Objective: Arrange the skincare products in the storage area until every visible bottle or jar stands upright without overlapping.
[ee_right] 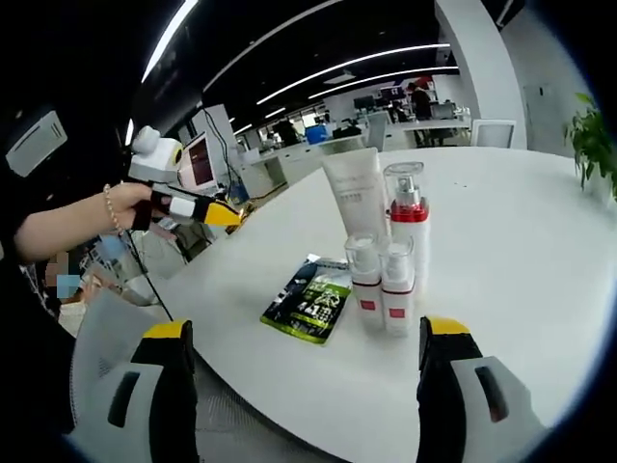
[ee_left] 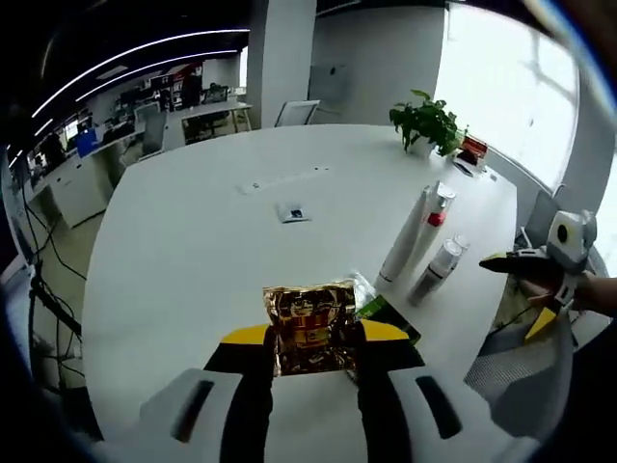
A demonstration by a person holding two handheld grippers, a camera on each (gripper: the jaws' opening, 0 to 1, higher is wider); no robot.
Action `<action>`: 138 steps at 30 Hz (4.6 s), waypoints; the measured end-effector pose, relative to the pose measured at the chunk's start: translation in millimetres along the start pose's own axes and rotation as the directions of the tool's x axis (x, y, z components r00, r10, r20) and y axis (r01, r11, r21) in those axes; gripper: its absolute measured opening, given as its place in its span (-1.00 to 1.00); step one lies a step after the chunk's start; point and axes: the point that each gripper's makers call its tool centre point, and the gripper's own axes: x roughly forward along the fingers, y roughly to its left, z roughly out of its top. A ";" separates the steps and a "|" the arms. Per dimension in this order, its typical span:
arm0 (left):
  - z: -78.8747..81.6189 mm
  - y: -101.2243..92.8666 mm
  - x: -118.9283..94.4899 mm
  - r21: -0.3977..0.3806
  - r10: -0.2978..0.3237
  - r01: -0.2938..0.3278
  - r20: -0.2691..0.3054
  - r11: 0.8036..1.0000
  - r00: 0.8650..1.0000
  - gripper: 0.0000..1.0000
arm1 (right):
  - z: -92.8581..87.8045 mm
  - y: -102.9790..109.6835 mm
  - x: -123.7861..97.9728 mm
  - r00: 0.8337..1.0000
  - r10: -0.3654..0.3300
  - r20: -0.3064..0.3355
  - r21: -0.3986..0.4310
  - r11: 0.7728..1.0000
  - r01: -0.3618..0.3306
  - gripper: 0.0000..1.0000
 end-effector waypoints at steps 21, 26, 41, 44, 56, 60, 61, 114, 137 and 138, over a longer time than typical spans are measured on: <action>-23.9 -26.0 -32.5 -0.051 0.009 -0.008 0.034 0.999 0.999 -0.39 | 3.0 18.4 5.5 0.997 0.076 -0.008 -0.022 0.997 -0.076 0.94; -22.2 -34.4 -35.5 -0.058 -0.006 0.009 0.054 0.998 0.999 -0.39 | 7.2 20.4 5.4 0.996 0.094 0.006 0.003 0.996 -0.094 0.91; -14.9 -70.5 -51.8 -0.075 -0.053 0.062 0.126 0.995 0.991 -0.38 | 52.5 61.7 29.7 0.968 0.226 0.110 0.110 0.965 -0.238 0.62; -10.3 -77.6 -56.3 -0.062 -0.063 0.072 0.136 0.995 0.989 -0.38 | 62.6 69.3 31.7 0.959 0.247 0.141 0.109 0.959 -0.263 0.30; 0.8 -107.6 -60.9 0.081 -0.074 0.064 0.135 0.995 0.988 -0.37 | 81.5 96.5 40.2 0.917 0.350 0.190 0.220 0.896 -0.387 -0.30; -0.1 -108.6 -59.6 0.120 -0.075 0.061 0.122 0.991 0.990 -0.36 | 79.1 100.7 41.4 0.912 0.367 0.185 0.266 0.874 -0.406 -0.70; -0.1 -109.6 -59.3 0.130 -0.074 0.059 0.118 0.990 0.990 -0.36 | 77.9 100.3 42.1 0.913 0.365 0.181 0.271 0.874 -0.403 -0.73; -22.1 -79.7 -55.6 -0.123 -0.225 0.244 0.149 0.962 0.963 -0.96 | 77.8 100.0 51.3 0.919 0.371 0.137 0.283 0.874 -0.395 -0.98; -52.7 -33.2 -50.7 -0.278 -0.176 0.191 0.079 0.941 0.981 -1.00 | 70.8 117.3 121.3 0.965 0.263 -0.002 -0.019 0.965 -0.263 -0.98; -53.1 -32.1 -49.3 -0.282 -0.172 0.186 0.075 0.941 0.982 -1.00 | 70.3 117.0 124.6 0.967 0.256 -0.007 -0.031 0.966 -0.256 -0.98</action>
